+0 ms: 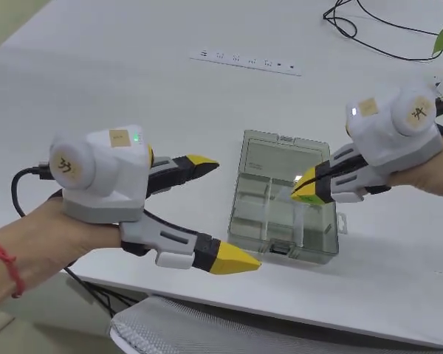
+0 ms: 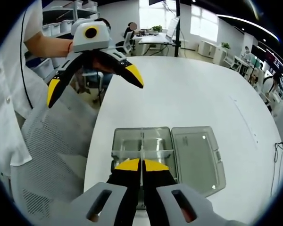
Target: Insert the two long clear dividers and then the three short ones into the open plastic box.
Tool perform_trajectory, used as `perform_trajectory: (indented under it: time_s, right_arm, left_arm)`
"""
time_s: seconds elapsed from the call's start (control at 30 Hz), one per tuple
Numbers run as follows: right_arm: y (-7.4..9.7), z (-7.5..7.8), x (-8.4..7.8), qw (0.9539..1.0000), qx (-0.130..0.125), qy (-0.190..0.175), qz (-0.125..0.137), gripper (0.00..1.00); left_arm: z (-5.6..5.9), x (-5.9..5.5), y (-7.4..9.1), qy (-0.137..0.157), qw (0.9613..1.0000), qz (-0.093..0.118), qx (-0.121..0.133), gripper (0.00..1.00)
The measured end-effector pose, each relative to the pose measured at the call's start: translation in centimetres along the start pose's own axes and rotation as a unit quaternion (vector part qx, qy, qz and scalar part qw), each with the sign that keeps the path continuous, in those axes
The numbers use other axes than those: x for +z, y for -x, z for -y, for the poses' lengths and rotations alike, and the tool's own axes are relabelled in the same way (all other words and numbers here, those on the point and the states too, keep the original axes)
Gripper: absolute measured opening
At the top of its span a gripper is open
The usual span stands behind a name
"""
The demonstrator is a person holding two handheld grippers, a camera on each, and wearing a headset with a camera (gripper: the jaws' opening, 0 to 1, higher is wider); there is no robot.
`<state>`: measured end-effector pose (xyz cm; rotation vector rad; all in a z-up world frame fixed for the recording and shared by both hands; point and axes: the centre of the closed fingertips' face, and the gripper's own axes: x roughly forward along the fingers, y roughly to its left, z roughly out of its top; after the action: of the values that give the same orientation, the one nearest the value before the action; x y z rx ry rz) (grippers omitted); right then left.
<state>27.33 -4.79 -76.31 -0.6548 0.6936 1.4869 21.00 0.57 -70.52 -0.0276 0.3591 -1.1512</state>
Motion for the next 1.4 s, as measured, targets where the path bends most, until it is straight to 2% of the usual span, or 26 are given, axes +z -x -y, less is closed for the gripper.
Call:
perform_trajectory:
  time_s: [0.2, 0.4, 0.9, 0.97, 1.17, 1.2, 1.4]
  right_arm:
    - [-0.2, 0.3, -0.1, 1.0, -0.001, 0.001, 0.009, 0.02]
    - [-0.8, 0.2, -0.2, 1.0, 0.001, -0.002, 0.005, 0.02]
    - [-2.9, -1.2, -0.8, 0.9993, 0.013, -0.005, -0.034, 0.02]
    - [-3.2, -0.8, -1.2, 0.9992, 0.013, -0.005, -0.038, 0.02]
    - [-3.7, -1.2, -1.6, 0.9987, 0.01, 0.003, -0.05, 0.02]
    - [-3.9, -0.9, -1.8, 0.9986, 0.01, 0.001, -0.051, 0.02]
    - [-3.8, -0.9, -1.9, 0.9984, 0.01, 0.009, -0.055, 0.02]
  left_arm:
    - [-0.1, 0.0, -0.1, 0.002, 1.0, 0.001, -0.001, 1.0]
    - [-0.2, -0.1, -0.2, 0.0, 1.0, -0.001, -0.002, 1.0]
    - [-0.6, -0.6, -0.3, 0.001, 1.0, -0.008, -0.003, 1.0]
    - [-0.6, -0.6, -0.3, 0.001, 1.0, -0.009, -0.003, 1.0]
    - [-0.7, -1.2, -0.4, 0.001, 0.9999, -0.016, -0.003, 1.0]
    - [-0.7, -1.2, -0.4, 0.002, 0.9999, -0.016, -0.003, 1.0]
    - [-0.8, -1.3, -0.3, 0.003, 0.9998, -0.018, -0.002, 1.0]
